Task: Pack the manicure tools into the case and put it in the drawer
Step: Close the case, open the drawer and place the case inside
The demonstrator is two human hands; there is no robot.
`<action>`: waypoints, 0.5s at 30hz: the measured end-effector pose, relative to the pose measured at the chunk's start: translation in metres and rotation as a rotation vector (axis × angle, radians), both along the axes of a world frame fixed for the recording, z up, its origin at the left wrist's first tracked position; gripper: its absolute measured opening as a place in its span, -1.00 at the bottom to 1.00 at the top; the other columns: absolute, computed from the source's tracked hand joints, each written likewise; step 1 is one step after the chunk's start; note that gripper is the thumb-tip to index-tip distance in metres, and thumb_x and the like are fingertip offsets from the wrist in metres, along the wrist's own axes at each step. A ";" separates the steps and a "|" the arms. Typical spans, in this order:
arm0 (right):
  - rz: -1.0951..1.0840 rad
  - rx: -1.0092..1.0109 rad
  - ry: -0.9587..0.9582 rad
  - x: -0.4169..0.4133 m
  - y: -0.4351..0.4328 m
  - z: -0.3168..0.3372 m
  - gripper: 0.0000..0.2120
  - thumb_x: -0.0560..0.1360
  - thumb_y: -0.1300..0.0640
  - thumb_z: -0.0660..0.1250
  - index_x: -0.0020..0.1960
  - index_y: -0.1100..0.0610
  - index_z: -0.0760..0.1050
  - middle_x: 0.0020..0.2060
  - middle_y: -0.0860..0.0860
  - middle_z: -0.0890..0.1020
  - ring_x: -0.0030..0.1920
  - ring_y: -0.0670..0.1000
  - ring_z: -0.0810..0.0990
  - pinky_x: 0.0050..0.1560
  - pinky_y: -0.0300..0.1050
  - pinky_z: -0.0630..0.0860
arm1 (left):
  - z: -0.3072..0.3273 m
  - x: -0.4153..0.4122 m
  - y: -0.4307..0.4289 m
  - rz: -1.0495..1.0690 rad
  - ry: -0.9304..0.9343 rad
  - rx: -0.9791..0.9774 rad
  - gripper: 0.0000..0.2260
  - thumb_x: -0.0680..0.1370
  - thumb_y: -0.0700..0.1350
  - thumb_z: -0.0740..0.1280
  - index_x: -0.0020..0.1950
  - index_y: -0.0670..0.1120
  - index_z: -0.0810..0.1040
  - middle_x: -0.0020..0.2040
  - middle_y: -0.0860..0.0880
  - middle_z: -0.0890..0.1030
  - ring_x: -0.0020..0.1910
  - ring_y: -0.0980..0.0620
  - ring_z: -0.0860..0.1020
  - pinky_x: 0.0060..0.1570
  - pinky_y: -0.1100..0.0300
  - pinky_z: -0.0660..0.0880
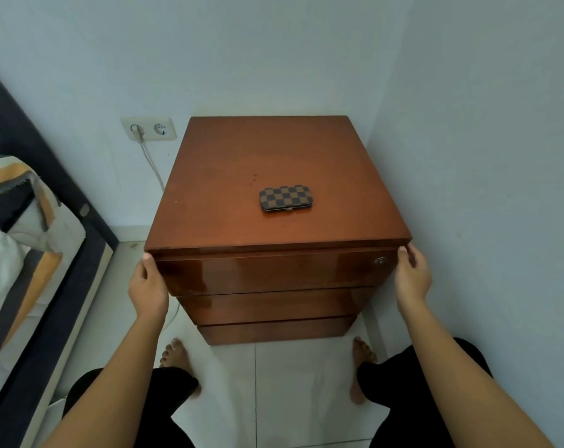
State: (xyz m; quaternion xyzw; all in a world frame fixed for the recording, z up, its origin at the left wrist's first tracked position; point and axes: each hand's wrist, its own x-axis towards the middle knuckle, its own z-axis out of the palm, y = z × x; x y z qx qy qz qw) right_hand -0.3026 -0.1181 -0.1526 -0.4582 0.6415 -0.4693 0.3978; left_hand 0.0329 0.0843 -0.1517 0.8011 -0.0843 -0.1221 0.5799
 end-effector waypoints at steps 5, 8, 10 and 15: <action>-0.052 -0.017 0.015 -0.014 0.032 0.004 -0.67 0.55 0.08 0.23 0.27 0.18 0.46 0.20 0.14 0.56 0.20 0.10 0.52 0.15 -0.13 0.40 | 0.000 -0.014 0.030 0.005 -0.021 -0.053 -0.65 0.61 0.01 0.16 0.32 -0.13 0.46 0.27 -0.11 0.52 0.26 -0.08 0.46 0.28 0.07 0.36; -0.067 -0.018 0.010 -0.030 0.059 0.008 -0.69 0.54 0.10 0.24 0.24 0.19 0.47 0.17 0.14 0.58 0.15 0.08 0.54 0.13 -0.13 0.42 | -0.002 -0.028 0.055 0.012 -0.032 -0.069 -0.66 0.60 -0.01 0.19 0.32 -0.13 0.47 0.26 -0.13 0.53 0.26 -0.08 0.46 0.27 0.08 0.37; -0.078 -0.028 0.000 -0.042 0.079 0.009 -0.72 0.54 0.13 0.25 0.21 0.19 0.48 0.14 0.14 0.59 0.07 0.02 0.53 0.08 -0.16 0.42 | -0.004 -0.039 0.074 0.015 -0.032 -0.082 -0.66 0.60 -0.02 0.20 0.31 -0.14 0.47 0.25 -0.13 0.53 0.26 -0.07 0.46 0.26 0.10 0.37; -0.109 -0.040 -0.005 -0.070 0.119 0.004 -0.76 0.53 0.15 0.26 0.16 0.23 0.50 0.10 0.17 0.60 0.00 -0.03 0.49 0.03 -0.17 0.40 | -0.011 -0.064 0.111 0.045 -0.036 -0.107 -0.66 0.60 0.00 0.19 0.30 -0.11 0.47 0.24 -0.12 0.53 0.25 -0.06 0.47 0.28 0.07 0.38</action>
